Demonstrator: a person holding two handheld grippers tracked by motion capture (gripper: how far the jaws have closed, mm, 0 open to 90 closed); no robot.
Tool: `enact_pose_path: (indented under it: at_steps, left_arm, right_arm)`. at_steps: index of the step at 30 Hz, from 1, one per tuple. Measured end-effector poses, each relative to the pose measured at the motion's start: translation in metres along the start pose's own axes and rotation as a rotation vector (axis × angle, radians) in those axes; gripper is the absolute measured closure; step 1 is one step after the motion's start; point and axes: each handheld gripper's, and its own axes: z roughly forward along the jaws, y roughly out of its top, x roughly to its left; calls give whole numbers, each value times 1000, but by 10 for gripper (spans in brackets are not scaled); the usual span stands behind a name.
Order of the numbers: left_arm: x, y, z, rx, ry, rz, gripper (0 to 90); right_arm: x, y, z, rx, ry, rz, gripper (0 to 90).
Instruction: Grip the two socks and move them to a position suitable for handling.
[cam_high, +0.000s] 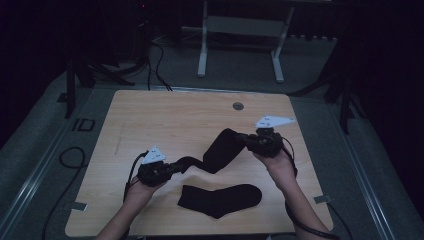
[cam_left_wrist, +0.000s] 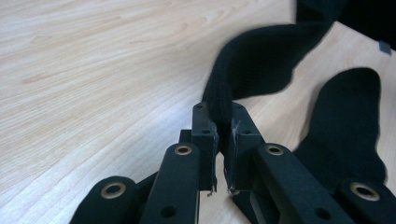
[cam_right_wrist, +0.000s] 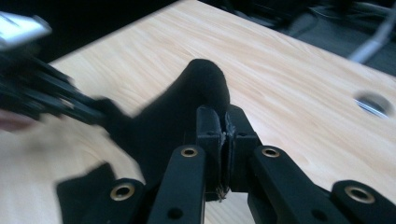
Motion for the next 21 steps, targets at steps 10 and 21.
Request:
enact_pose_path:
  at_steps: [10,21]
  left_arm:
    - [13,17,24,210,-87,-34,836]
    - [33,24,59,273,6,-25,733]
  right_arm:
    - [-40,-79,14,103,-80,149,864]
    - [-62,-117,45,166,-137,200,856]
